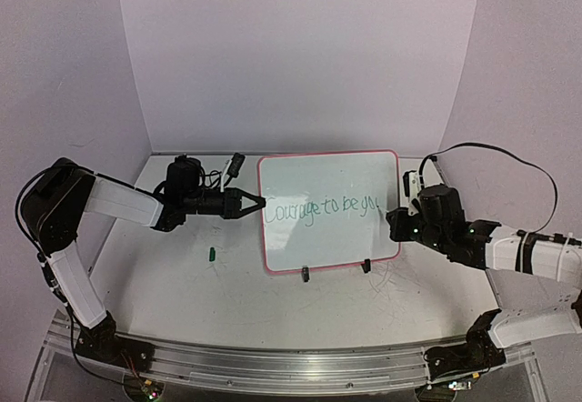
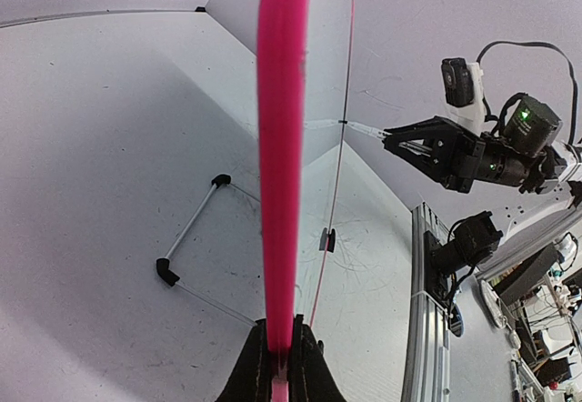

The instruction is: Write a sentence on the whiteboard

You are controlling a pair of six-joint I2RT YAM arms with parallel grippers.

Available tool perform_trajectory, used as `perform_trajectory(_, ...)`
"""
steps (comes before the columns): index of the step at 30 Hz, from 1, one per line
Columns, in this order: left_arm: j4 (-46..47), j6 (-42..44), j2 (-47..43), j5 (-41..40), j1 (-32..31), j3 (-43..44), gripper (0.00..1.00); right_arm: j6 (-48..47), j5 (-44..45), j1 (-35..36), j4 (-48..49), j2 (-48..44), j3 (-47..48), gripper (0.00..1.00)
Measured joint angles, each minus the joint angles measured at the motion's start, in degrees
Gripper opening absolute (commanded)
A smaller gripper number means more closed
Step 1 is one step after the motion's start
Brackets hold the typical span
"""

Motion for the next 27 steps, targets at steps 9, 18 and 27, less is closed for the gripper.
perform_trajectory(9, 0.0, 0.0, 0.0, 0.0, 0.0, 0.0, 0.0, 0.0, 1.1, 0.0, 0.5, 0.4, 0.1, 0.0)
perform_trajectory(18, 0.0, -0.3, 0.0, 0.0, 0.0, 0.0, 0.0, -0.1, 2.0, 0.0, 1.5, 1.9, 1.1, 0.0)
perform_trajectory(27, 0.0, -0.2, 0.0, 0.0, 0.0, 0.0, 0.0, -0.4, 2.6, -0.1, 3.1, 2.7, 2.2, 0.0)
